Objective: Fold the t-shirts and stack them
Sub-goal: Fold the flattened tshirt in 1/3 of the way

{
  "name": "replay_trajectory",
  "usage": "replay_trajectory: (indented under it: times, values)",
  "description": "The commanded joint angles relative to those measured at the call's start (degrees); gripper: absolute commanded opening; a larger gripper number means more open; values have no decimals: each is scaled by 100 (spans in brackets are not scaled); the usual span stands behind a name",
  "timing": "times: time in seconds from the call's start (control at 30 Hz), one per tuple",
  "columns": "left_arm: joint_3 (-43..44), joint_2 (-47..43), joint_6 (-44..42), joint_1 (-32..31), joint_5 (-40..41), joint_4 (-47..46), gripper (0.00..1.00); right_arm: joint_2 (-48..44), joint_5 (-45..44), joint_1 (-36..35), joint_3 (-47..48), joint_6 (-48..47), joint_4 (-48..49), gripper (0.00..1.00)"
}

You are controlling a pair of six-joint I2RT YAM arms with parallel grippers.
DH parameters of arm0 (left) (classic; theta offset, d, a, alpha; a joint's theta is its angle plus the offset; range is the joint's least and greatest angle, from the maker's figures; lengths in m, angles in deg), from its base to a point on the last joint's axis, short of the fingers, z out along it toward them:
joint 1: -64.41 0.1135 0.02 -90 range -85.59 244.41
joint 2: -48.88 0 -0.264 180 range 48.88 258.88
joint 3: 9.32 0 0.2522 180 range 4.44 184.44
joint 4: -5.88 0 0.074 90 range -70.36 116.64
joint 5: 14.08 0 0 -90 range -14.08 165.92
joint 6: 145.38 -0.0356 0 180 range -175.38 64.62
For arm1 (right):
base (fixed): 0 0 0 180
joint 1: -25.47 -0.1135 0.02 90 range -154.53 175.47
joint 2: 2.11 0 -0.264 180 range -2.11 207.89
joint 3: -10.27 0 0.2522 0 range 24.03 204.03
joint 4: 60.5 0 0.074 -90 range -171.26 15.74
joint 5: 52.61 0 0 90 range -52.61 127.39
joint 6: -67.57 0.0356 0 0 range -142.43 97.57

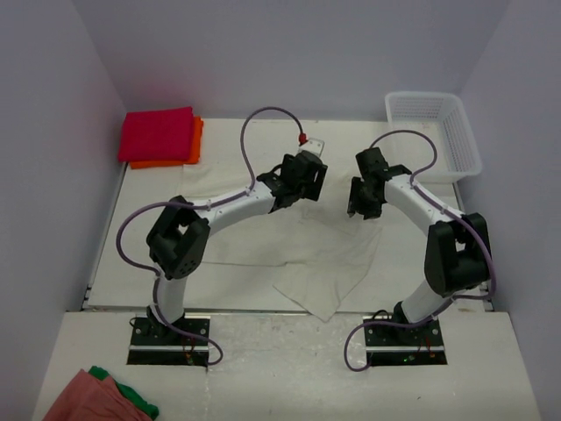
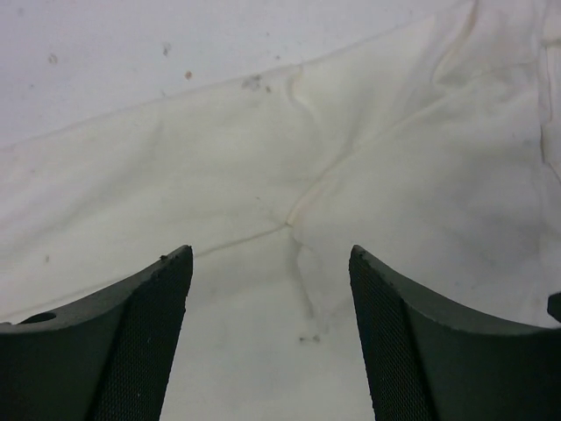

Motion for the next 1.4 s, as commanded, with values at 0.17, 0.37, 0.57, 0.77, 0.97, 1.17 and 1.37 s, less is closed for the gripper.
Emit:
replay_trajectory:
  times: [0.17,0.37,0.57,0.77,0.97,1.17,1.37]
  values:
    - [1326,578,-501,1128,-1510,310,69,198,238,-20,-179,493,55,38]
    - [1829,1475,-669,1471,-2556,232,68,13,431,-29,-539,1196,486,44]
    - [1715,1590,-528,1586,-3234,-76,68,-259,431,-29,-891,1768,777,45]
    - [1671,1608,-564,1674,-3436,-129,69,-111,502,-29,-979,1970,847,44]
    - [1583,1625,-590,1841,-3551,-173,69,145,362,-29,-917,2067,821,43]
    - [1539,1704,-555,1999,-3629,-208,69,154,54,-29,-856,2093,505,43]
    - [1495,1810,-493,2096,-3805,-270,70,259,-156,-29,-856,2093,390,43]
